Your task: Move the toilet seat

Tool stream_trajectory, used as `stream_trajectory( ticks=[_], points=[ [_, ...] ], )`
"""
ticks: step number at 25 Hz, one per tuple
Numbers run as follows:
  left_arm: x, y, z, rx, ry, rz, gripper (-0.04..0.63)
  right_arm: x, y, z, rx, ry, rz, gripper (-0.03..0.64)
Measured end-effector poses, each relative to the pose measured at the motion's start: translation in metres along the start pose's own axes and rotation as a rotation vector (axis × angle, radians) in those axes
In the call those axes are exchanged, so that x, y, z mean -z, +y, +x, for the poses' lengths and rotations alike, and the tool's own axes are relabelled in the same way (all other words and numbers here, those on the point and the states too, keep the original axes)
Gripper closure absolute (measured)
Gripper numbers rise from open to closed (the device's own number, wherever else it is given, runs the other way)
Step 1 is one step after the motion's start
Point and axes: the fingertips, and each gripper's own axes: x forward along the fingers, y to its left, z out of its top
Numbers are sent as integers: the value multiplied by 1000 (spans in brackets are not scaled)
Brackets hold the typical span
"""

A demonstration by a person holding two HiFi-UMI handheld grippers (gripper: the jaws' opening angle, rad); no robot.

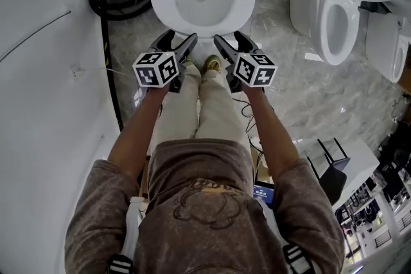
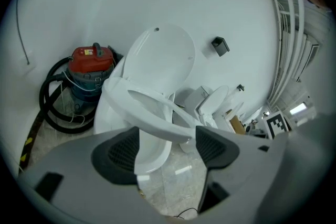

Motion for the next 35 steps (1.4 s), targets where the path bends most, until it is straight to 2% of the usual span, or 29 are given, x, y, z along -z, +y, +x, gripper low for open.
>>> stream_trajectory(
  ticks=[8, 15, 22, 35],
  points=[
    [-19, -8, -5, 7, 22, 24, 285, -21, 7, -6, 5, -7, 30, 290],
    [-24, -5, -9, 23, 79, 65, 313, -28, 11, -5, 16, -1, 49, 288],
    [-39, -11, -11, 58, 91, 53, 336, -43, 15, -10, 19, -47, 72, 288],
    [-56, -18, -11, 76, 111, 32, 336, -61, 17, -13, 3, -32, 102, 288]
  ],
)
